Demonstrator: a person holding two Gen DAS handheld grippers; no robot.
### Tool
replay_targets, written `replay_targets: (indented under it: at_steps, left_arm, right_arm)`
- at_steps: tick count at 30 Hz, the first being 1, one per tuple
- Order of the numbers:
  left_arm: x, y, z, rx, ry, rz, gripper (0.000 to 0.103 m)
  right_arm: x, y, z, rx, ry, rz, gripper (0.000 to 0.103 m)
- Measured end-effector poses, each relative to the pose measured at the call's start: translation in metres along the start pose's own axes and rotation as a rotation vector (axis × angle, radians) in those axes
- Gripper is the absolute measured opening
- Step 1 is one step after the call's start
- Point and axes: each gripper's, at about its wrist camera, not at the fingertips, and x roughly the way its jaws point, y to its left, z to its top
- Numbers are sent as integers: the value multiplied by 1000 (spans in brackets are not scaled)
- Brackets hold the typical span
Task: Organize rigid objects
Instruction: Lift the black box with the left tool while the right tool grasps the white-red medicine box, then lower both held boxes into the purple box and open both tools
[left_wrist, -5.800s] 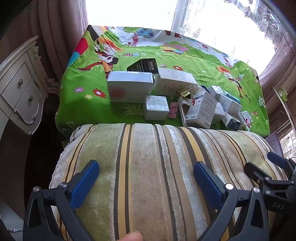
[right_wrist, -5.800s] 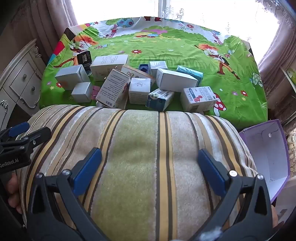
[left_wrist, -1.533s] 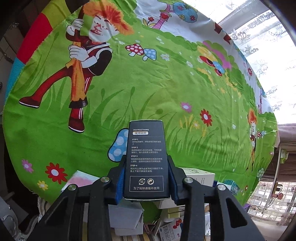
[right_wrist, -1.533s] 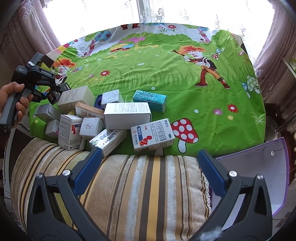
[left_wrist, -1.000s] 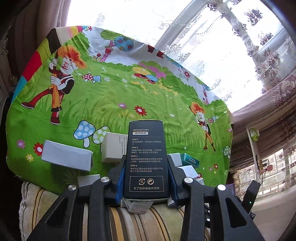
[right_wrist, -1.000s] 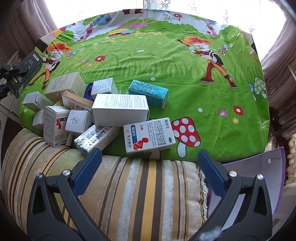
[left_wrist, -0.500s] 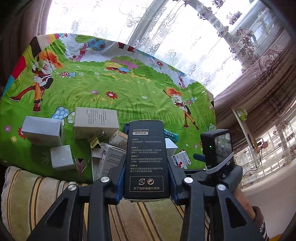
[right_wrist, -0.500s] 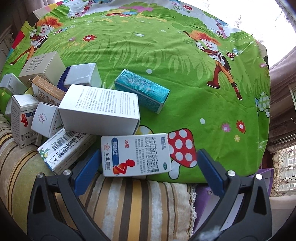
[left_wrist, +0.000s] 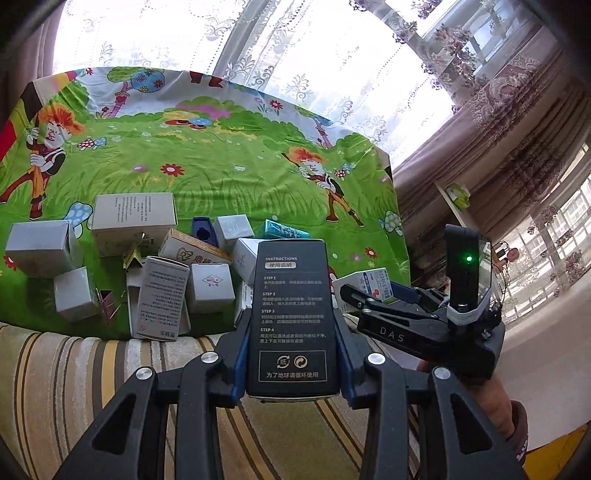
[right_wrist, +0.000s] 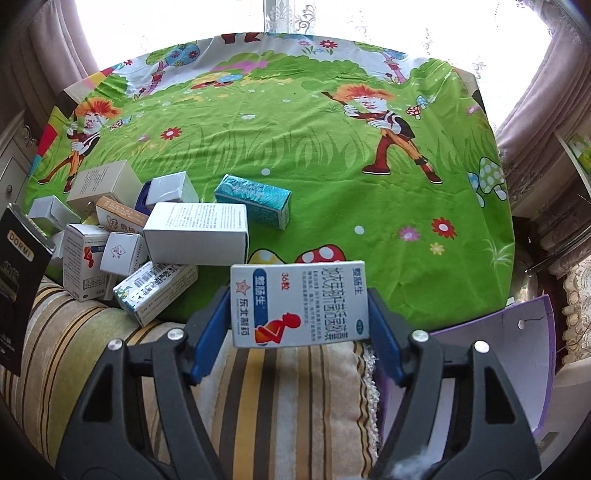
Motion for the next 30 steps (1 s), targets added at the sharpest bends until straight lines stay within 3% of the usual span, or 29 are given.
replay_targets:
  at_steps: [12,16,18,20,21,22,26,30]
  left_arm:
    - [26,-80,-38,149,119,-170,40]
    - [34,-111,-49,216,151,-270,40]
    - [42,-126,-54,274,200,-328,51]
    - [45,-133,-58,290,217,-314,66]
    - [44,-133,-59,292,216,-322,75]
    - [42,-131,-58,288,208,-323,76]
    - [25,-122,-53,290,133,-330,77]
    - [-4,-115,-50,385,1,-283,77]
  right_arm:
    - [-86,-84,-74,234,-114,-107,74]
    - [-107,-110,-94,310,-129,-145,74]
    - [-115,-121,-100,343,-129,-163,75]
    - [-121,-128,-106,366,-127,-178,76]
    - [-123,-131,-108,375,-124,-191,78]
    - [-124,-134,-110,386,-123,-207,85]
    - [-133,-143,-115,418,-141,-228,91]
    - [-142,-139,-109,389,-150,-310,94]
